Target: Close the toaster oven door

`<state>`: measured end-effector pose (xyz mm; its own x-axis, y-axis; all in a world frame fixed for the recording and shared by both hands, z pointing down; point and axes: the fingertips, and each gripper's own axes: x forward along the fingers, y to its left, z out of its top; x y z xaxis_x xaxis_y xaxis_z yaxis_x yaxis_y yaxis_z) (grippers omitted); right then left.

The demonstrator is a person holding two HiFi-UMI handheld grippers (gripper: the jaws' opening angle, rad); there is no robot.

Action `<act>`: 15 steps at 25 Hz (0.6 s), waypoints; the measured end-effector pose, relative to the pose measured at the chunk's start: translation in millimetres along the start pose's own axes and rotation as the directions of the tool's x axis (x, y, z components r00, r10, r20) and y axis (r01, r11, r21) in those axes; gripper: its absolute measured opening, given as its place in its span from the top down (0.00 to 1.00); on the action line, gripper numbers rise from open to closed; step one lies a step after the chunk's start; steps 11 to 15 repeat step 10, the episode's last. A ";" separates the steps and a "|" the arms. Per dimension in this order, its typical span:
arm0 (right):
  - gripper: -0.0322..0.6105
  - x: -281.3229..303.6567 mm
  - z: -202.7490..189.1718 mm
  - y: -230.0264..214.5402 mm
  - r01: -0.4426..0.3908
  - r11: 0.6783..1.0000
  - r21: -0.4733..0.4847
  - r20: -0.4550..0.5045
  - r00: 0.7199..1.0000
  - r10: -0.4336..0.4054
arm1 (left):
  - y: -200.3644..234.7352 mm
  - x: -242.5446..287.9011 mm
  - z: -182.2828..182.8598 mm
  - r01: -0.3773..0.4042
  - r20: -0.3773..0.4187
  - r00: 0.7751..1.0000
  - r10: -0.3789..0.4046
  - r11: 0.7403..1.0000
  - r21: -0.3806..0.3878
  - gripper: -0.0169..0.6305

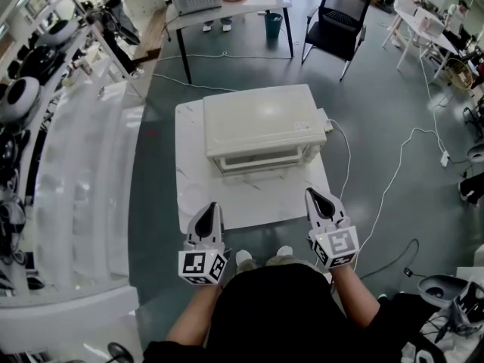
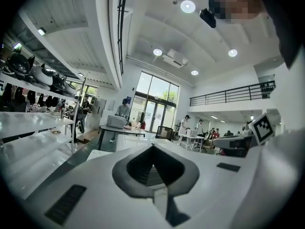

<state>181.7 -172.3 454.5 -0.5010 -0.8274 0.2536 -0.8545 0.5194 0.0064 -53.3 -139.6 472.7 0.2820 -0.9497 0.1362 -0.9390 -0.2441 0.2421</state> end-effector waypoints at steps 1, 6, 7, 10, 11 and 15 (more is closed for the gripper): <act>0.92 -0.2 0.6 0.8 -0.002 1.000 -0.002 0.004 1.000 0.002 | -0.2 -0.6 -0.5 0.000 -0.001 1.000 0.000 1.000 0.004 0.95; 0.92 -2.3 0.0 5.3 -0.006 1.000 0.004 0.016 1.000 0.006 | 4.1 -4.3 -3.8 -0.009 -0.008 1.000 0.009 1.000 0.006 0.95; 0.92 -2.6 -0.2 7.3 -0.009 1.000 0.005 0.016 1.000 0.009 | 5.5 -5.2 -4.0 -0.010 -0.009 1.000 0.010 1.000 0.005 0.95; 0.92 -2.8 0.2 13.1 -0.019 1.000 0.000 0.016 1.000 0.019 | 9.2 -7.0 -2.9 -0.011 -0.010 1.000 0.011 1.000 0.000 0.95; 0.92 -2.8 0.2 13.1 -0.019 1.000 0.000 0.016 1.000 0.019 | 9.2 -7.0 -2.9 -0.011 -0.010 1.000 0.011 1.000 0.000 0.95; 0.92 -2.8 0.2 13.1 -0.019 1.000 0.000 0.016 1.000 0.019 | 9.2 -7.0 -2.9 -0.011 -0.010 1.000 0.011 1.000 0.000 0.95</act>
